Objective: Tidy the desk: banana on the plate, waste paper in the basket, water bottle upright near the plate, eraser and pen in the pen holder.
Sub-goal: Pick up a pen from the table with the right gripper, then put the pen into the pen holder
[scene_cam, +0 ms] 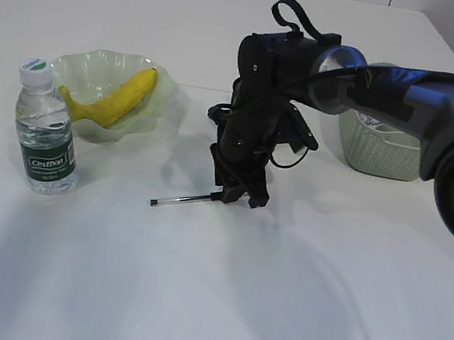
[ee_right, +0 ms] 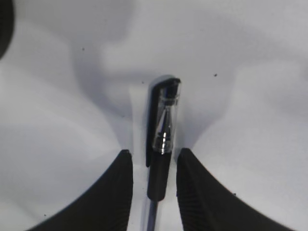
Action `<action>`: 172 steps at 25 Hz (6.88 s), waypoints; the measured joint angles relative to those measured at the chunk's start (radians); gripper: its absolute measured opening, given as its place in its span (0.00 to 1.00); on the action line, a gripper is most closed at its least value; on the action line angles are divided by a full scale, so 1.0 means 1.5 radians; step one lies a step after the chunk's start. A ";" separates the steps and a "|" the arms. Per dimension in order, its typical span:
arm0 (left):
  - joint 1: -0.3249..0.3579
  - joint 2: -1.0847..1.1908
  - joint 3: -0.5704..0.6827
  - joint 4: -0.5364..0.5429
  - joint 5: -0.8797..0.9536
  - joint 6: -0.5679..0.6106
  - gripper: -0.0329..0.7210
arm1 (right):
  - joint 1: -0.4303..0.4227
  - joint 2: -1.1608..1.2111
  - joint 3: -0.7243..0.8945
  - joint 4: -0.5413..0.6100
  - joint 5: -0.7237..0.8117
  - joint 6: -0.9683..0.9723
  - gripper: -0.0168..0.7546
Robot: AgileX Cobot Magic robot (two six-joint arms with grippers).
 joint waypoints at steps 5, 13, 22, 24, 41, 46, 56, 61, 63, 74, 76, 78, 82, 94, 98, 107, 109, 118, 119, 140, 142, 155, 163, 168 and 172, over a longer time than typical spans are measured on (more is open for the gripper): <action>0.000 0.000 0.000 0.000 0.000 0.000 0.36 | 0.000 0.000 0.000 0.001 0.000 -0.001 0.33; 0.000 0.000 0.000 -0.001 0.000 0.000 0.36 | 0.000 0.000 0.000 0.020 0.000 -0.001 0.30; 0.000 0.000 0.000 -0.001 0.000 0.000 0.36 | 0.000 0.000 0.000 0.018 0.000 -0.004 0.13; 0.000 0.000 0.000 -0.001 0.000 0.000 0.36 | 0.000 0.000 0.000 0.014 0.001 -0.005 0.13; 0.000 -0.001 0.000 -0.001 0.000 0.000 0.36 | 0.000 0.002 -0.001 0.006 0.027 -0.007 0.13; 0.000 -0.001 0.000 -0.001 0.000 0.000 0.36 | 0.000 0.002 -0.001 0.006 0.027 -0.008 0.13; 0.000 -0.002 0.000 -0.001 0.000 0.000 0.36 | 0.000 0.002 -0.001 0.006 0.027 -0.013 0.13; 0.000 -0.002 0.000 -0.001 0.000 0.000 0.36 | 0.000 0.002 -0.001 0.006 0.029 -0.018 0.14; 0.000 -0.002 0.000 -0.001 0.000 0.000 0.36 | 0.000 0.003 -0.001 0.006 0.029 -0.018 0.16; 0.000 -0.002 0.000 -0.001 0.000 0.000 0.36 | 0.000 0.006 -0.001 0.005 0.030 -0.028 0.20; 0.000 -0.002 0.000 -0.001 0.000 0.000 0.36 | 0.000 0.007 -0.001 0.004 0.030 -0.028 0.20; 0.000 -0.002 0.000 -0.001 0.000 0.000 0.36 | 0.000 0.008 -0.001 0.004 0.030 -0.028 0.20; 0.000 -0.002 0.000 -0.001 0.000 0.000 0.36 | 0.000 0.008 -0.001 0.000 0.030 -0.028 0.20; 0.000 -0.002 0.000 -0.001 0.000 0.000 0.36 | 0.000 0.008 -0.001 -0.011 0.030 -0.028 0.16; 0.000 -0.002 0.000 -0.001 0.000 0.000 0.36 | 0.000 0.008 -0.001 -0.016 0.030 -0.028 0.13; 0.000 -0.002 0.000 -0.001 0.000 0.000 0.36 | 0.000 0.008 -0.001 -0.029 0.025 -0.035 0.13; 0.000 -0.002 0.000 -0.001 0.000 0.000 0.36 | 0.000 0.008 -0.001 -0.029 0.023 -0.036 0.13; 0.000 -0.002 0.000 -0.001 0.000 0.000 0.36 | 0.000 0.008 -0.001 -0.029 0.020 -0.052 0.13; 0.000 -0.002 0.000 -0.001 0.000 0.000 0.36 | 0.000 0.008 -0.003 -0.029 0.020 -0.056 0.13; 0.000 -0.002 0.000 -0.001 0.000 0.000 0.36 | 0.000 0.012 -0.067 -0.054 0.042 -0.219 0.13; 0.000 -0.002 0.000 -0.001 0.000 0.000 0.36 | 0.000 0.012 -0.075 -0.057 0.071 -0.216 0.12; 0.000 -0.002 0.000 -0.004 0.001 0.000 0.36 | 0.000 0.013 -0.157 -0.101 0.092 -0.157 0.12; 0.000 -0.002 0.000 -0.004 0.001 0.000 0.36 | 0.000 0.013 -0.229 -0.122 0.097 -0.140 0.12; 0.000 -0.002 0.000 -0.004 0.001 0.000 0.36 | -0.001 0.013 -0.255 -0.150 0.100 -0.147 0.12; 0.000 -0.002 0.000 -0.004 0.001 0.000 0.36 | -0.002 0.013 -0.255 -0.168 0.103 -0.160 0.12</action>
